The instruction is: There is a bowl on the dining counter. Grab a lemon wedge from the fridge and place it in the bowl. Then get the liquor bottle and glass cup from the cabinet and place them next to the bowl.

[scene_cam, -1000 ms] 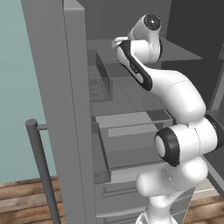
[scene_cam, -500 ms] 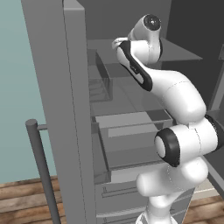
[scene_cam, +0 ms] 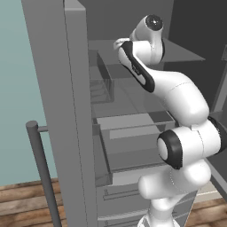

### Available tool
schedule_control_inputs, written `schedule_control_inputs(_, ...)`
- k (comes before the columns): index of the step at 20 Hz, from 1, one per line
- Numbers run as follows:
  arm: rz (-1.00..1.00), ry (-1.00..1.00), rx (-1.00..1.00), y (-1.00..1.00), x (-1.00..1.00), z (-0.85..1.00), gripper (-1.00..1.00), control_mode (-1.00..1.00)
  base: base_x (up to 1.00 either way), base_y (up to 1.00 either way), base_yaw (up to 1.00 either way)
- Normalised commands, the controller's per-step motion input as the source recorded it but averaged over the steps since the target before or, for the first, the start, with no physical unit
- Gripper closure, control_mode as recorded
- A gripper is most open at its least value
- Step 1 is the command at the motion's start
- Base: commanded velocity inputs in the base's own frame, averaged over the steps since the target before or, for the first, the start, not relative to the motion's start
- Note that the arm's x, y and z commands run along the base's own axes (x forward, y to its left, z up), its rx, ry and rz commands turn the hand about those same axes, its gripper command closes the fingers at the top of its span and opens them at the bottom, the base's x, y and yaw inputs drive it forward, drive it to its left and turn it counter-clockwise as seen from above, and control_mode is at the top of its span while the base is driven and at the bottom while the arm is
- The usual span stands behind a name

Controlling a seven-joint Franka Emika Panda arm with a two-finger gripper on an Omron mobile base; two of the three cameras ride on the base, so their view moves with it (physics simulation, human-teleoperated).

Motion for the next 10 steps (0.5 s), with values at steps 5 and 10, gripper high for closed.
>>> schedule_control_inputs(5,0.0,0.02,0.0,0.0,0.0,-0.23,-1.0,-1.0,0.0,0.0,0.0)
schedule_control_inputs(10,0.0,0.01,0.0,0.0,0.0,-0.23,1.0,-1.0,0.0,0.0,0.0)
